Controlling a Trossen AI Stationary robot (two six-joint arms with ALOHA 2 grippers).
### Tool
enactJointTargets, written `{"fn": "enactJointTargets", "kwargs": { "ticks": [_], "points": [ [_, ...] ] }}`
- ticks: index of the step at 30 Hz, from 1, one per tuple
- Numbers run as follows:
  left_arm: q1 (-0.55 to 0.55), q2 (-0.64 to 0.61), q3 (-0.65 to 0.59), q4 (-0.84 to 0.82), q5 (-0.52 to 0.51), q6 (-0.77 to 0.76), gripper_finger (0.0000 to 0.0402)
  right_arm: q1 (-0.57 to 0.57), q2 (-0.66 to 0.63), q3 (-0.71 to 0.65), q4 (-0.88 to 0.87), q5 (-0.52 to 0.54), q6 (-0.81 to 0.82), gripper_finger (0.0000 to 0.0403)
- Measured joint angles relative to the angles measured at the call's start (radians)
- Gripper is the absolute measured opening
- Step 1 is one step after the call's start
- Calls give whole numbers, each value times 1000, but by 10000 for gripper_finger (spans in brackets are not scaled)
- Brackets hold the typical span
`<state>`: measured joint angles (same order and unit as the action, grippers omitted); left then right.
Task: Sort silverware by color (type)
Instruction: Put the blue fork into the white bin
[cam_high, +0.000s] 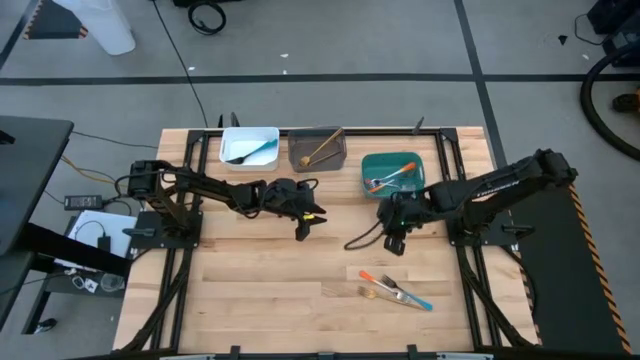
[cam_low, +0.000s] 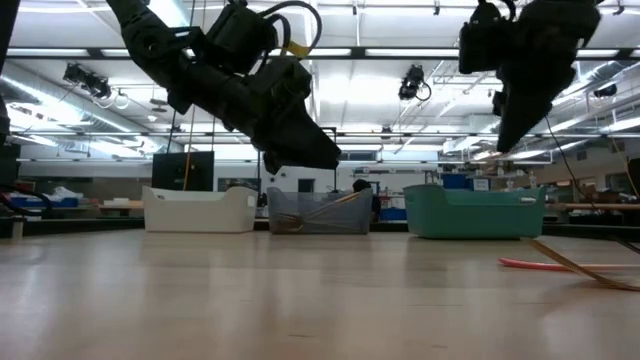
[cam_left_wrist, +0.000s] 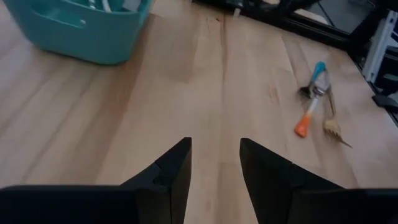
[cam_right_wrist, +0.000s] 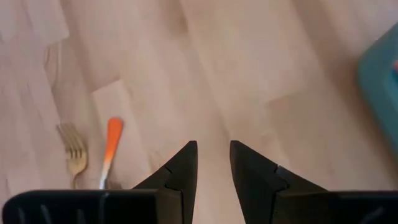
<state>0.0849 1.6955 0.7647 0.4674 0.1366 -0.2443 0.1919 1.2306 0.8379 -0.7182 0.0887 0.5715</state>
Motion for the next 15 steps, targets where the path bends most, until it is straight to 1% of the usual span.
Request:
{"fn": "enactJointTargets", "kwargs": {
  "ticks": [15],
  "points": [
    [-68, 0, 0, -29, 1, 2, 144, 264, 162, 0, 11, 4, 373, 101]
  ]
}}
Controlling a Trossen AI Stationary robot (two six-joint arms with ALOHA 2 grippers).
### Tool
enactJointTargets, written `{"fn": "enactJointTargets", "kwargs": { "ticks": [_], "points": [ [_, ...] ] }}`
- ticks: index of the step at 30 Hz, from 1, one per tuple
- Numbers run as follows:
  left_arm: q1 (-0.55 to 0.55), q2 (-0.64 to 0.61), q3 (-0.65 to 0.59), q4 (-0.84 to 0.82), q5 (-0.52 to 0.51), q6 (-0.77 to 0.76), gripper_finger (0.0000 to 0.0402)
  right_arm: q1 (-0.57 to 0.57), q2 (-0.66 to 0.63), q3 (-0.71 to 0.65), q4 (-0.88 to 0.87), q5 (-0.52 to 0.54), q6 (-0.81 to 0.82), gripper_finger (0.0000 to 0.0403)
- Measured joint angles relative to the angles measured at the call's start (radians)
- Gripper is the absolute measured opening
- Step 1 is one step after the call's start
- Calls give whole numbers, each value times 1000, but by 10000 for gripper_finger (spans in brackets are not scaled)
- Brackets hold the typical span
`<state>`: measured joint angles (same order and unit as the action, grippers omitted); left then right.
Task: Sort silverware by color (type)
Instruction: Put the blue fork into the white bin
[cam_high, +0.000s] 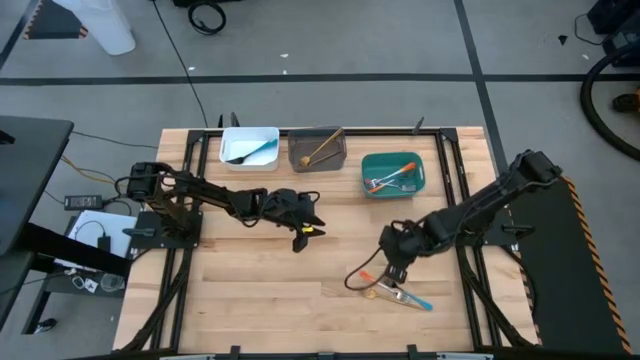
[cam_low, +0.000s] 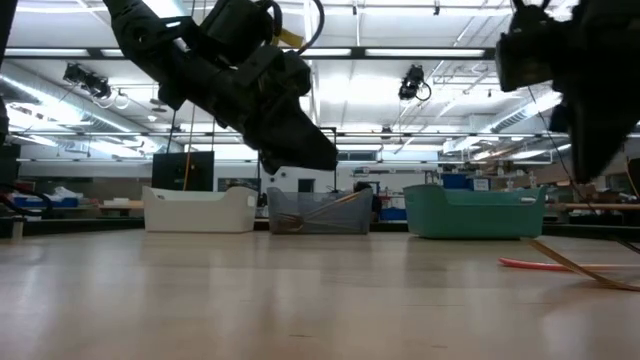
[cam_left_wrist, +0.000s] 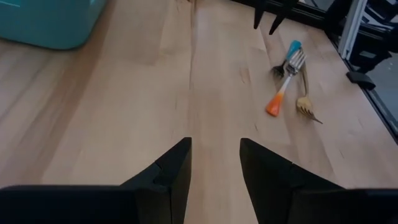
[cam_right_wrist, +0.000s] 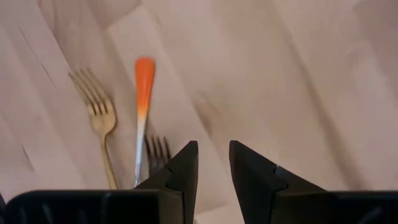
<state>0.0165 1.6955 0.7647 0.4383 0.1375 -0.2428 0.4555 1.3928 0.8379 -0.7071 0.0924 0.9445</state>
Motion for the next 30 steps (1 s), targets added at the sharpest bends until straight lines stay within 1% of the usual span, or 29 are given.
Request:
{"fn": "enactJointTargets", "kwargs": {
  "ticks": [5, 8, 12, 15, 20, 25, 30],
  "points": [
    [-4, 0, 0, -9, 0, 0, 144, 78, 53, 0, 0, 3, 134, 96],
    [-6, 0, 0, -10, 0, 0, 144, 122, 103, 31, -18, 10, 190, 95],
    [-6, 0, 0, -10, 0, 2, 144, 167, 187, 127, -81, 33, 230, 95],
    [-6, 0, 0, -10, -1, 3, 144, 189, 250, 189, -137, 30, 252, 95],
    [-6, 0, 0, -10, -1, 3, 144, 222, 328, 236, -138, 11, 258, 95],
    [-6, 0, 0, -14, -1, 3, 144, 251, 358, 243, -138, -24, 277, 95],
    [-6, 0, 0, -26, -1, 3, 144, 266, 358, 235, -138, -22, 338, 95]
  ]
}}
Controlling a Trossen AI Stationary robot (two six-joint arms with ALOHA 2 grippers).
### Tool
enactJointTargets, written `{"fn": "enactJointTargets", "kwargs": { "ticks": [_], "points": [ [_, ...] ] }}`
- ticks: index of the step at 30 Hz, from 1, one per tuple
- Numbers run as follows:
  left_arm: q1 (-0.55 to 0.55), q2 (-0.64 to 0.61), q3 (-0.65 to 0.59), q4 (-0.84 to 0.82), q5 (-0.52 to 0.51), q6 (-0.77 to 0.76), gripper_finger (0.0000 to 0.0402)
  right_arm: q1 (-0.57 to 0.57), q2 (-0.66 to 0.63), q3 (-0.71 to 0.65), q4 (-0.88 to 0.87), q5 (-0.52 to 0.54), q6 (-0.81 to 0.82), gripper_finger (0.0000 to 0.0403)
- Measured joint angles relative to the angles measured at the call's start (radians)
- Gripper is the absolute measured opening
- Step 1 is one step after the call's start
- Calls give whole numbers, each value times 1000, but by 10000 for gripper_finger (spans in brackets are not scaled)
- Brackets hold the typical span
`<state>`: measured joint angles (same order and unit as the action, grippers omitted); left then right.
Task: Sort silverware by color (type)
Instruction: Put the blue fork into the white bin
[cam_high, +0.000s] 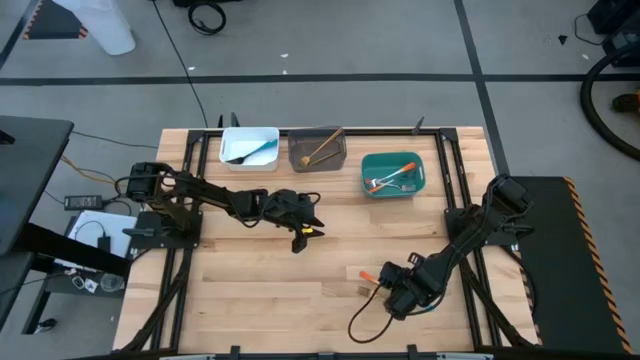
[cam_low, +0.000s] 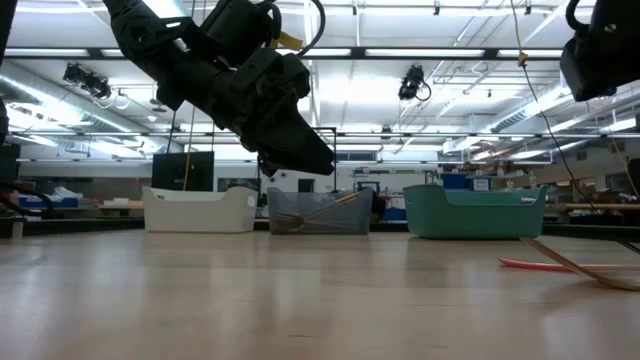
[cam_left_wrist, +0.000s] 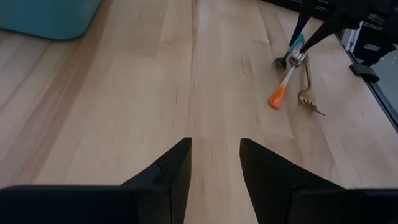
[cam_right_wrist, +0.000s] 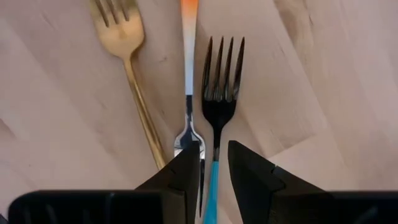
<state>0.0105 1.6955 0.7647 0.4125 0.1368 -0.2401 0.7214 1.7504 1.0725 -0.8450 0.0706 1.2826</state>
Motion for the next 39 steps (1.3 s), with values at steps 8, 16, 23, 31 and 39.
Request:
{"fn": "enactJointTargets", "kwargs": {
  "ticks": [8, 16, 23, 31, 39],
  "points": [
    [0, 0, 0, 0, 0, 0, 144, 10, 59, -1, 9, 11, 2, 95],
    [0, 0, 0, 0, 0, 0, 144, 24, 72, -13, 30, -9, 1, 83],
    [0, 0, 0, 0, 0, 0, 144, 34, 64, -38, 70, -20, 0, 45],
    [-3, 0, 0, 0, 0, 34, 144, 35, 64, -39, 61, -16, -3, 11],
    [-3, 0, 0, 0, 0, 51, 144, 32, 53, -43, -2, -2, 1, 8]
  ]
}}
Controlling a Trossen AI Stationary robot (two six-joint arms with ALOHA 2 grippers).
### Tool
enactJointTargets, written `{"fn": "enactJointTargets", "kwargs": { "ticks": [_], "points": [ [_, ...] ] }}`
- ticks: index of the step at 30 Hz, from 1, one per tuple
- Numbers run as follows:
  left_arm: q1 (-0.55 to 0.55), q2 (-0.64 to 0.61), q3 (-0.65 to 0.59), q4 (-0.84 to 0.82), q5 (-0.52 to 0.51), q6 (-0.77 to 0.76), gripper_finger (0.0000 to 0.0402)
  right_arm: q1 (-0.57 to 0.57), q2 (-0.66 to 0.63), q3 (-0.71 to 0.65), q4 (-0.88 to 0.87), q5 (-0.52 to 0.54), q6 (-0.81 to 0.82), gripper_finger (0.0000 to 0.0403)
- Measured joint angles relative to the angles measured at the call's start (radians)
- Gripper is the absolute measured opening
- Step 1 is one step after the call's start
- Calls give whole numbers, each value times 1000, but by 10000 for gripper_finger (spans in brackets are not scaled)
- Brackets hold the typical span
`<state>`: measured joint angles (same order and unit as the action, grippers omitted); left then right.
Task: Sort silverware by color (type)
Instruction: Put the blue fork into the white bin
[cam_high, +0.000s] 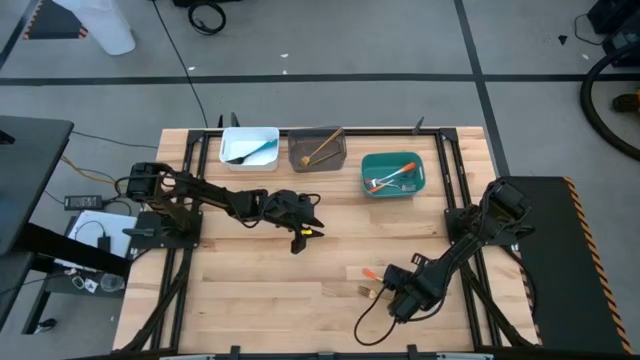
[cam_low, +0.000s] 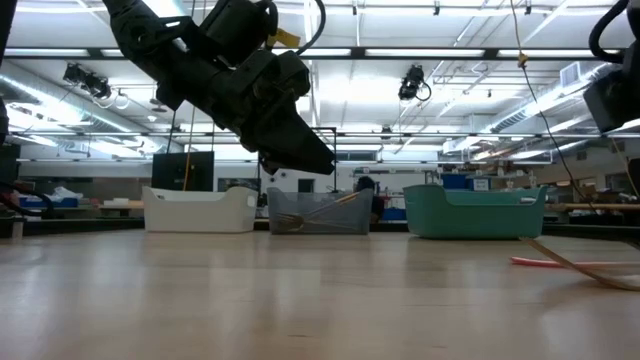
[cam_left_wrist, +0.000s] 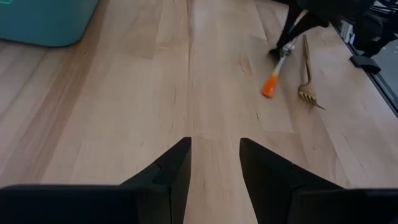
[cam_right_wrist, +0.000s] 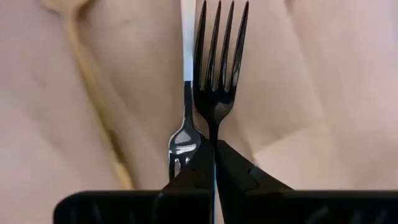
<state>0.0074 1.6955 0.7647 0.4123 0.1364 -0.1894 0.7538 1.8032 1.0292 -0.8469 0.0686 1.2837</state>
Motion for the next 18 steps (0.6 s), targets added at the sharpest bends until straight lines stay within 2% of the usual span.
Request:
{"fn": "enactJointTargets", "kwargs": {
  "ticks": [7, 13, 18],
  "points": [
    [1, 0, 0, 0, 0, 3, 144, -22, -22, -2, -78, 17, -20, 8],
    [2, -10, 0, 3, 0, 73, 144, -54, -35, -1, -117, 16, -90, 10],
    [7, -87, 1, -55, -1, 124, 144, -84, -71, -1, -139, 56, -147, 10]
  ]
}}
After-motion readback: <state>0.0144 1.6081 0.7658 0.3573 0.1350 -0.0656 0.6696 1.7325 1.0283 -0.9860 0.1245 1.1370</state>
